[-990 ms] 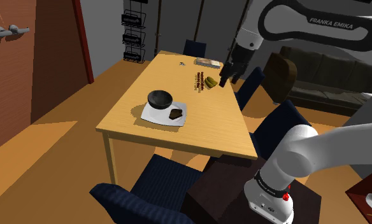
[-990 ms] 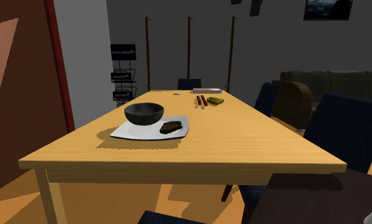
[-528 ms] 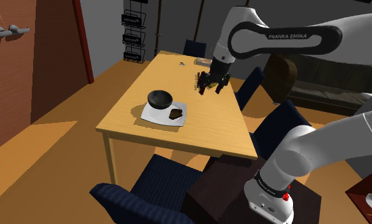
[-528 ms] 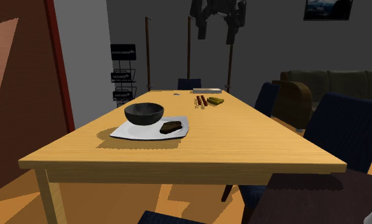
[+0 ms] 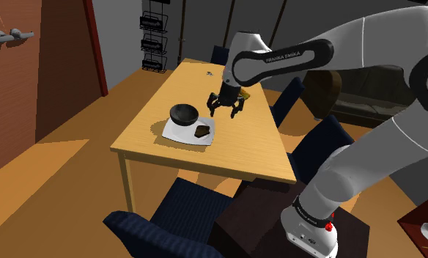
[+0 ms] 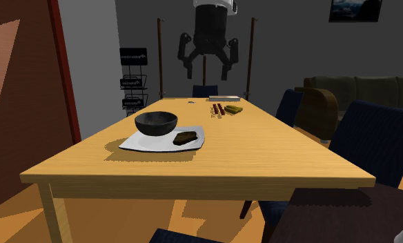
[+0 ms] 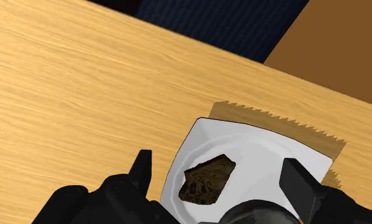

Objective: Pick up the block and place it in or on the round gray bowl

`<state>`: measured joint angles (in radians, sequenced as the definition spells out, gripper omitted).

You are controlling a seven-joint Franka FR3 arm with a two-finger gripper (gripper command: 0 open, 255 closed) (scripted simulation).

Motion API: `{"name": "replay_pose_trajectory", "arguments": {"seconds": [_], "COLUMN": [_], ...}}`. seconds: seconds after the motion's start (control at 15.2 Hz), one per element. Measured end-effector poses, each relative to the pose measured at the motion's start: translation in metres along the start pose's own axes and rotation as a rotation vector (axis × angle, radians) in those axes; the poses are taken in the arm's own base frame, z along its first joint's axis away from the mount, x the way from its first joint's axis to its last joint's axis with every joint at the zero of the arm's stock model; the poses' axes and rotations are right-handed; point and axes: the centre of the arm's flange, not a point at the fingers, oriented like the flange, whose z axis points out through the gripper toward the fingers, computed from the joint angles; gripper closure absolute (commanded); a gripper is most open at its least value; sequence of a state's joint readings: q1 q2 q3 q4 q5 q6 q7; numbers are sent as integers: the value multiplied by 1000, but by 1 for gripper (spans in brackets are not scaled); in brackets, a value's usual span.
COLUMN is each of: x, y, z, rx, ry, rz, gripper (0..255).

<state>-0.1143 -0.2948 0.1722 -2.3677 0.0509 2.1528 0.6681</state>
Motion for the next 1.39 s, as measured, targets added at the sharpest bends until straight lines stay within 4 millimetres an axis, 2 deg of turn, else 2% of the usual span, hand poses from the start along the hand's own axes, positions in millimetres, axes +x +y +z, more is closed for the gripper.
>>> {"name": "replay_pose_trajectory", "arguments": {"seconds": [0.46, 1.06, 1.39], "x": [53, 127, 134], "y": [-34, -46, -46], "z": [70, 159, 192], "rx": [-19, -44, -47], "ry": [-2, -6, -5], "rz": [251, 572, 603], "gripper": [0, 0, 0]}}
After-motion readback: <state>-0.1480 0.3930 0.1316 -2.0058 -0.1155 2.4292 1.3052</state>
